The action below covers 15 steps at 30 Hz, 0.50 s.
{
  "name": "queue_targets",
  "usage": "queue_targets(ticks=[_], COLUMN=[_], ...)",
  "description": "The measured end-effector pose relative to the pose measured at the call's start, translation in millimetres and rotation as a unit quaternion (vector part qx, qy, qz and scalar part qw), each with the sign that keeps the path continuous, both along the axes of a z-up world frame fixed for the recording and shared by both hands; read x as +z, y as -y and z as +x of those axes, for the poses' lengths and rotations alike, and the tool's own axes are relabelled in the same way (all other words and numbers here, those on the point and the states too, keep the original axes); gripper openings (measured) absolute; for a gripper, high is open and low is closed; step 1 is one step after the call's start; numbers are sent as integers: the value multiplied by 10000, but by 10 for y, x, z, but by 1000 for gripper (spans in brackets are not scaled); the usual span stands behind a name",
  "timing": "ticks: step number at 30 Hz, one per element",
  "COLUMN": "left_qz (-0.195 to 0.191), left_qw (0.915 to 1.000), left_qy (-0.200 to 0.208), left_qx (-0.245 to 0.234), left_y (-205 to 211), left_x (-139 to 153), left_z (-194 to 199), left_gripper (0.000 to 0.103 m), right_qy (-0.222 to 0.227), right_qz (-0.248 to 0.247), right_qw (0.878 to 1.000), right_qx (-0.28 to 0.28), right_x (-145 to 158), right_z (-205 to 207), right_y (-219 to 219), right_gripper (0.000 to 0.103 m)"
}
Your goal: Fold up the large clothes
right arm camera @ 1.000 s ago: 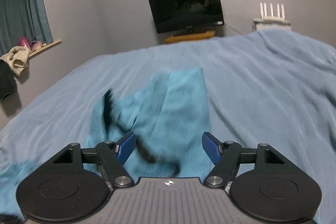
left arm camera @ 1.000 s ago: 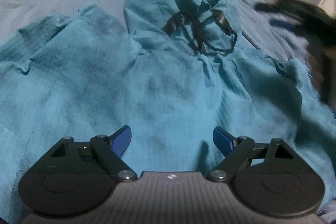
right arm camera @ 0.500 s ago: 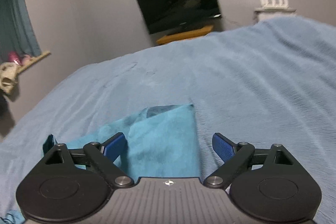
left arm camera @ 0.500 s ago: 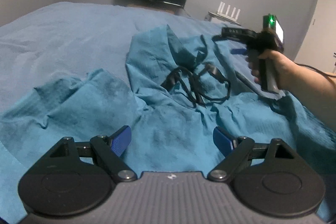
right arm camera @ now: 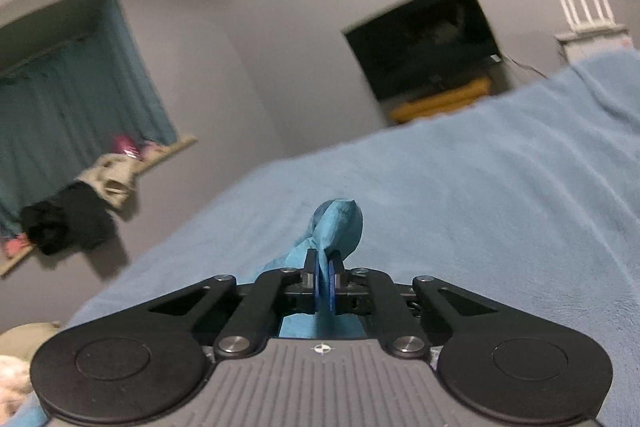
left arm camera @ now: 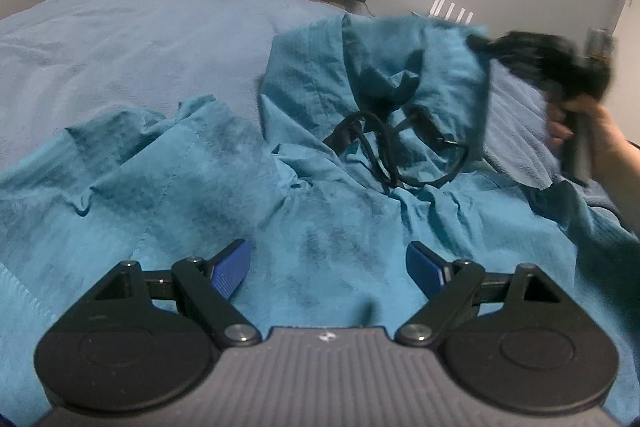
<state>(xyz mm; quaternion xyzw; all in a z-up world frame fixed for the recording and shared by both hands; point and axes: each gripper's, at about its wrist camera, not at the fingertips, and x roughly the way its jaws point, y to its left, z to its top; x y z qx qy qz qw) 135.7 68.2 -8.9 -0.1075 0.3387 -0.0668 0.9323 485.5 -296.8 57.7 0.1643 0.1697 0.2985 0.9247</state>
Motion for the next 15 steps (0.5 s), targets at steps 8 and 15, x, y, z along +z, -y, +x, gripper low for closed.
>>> queue_targets(ticks=[8, 15], left_qz=[-89, 12], left_qw=[9986, 9911], left_qy=[443, 1309], left_qx=[288, 257], left_y=[-129, -248], left_x=[133, 959], left_z=[-148, 77], left_gripper=[85, 85], right_qy=[618, 604], right_qz=[-195, -88], right_qw=[9971, 9974], right_qx=[405, 392], right_x=[195, -33], right_z=[-1235, -1990], right_y=[109, 270], right_gripper=[5, 5])
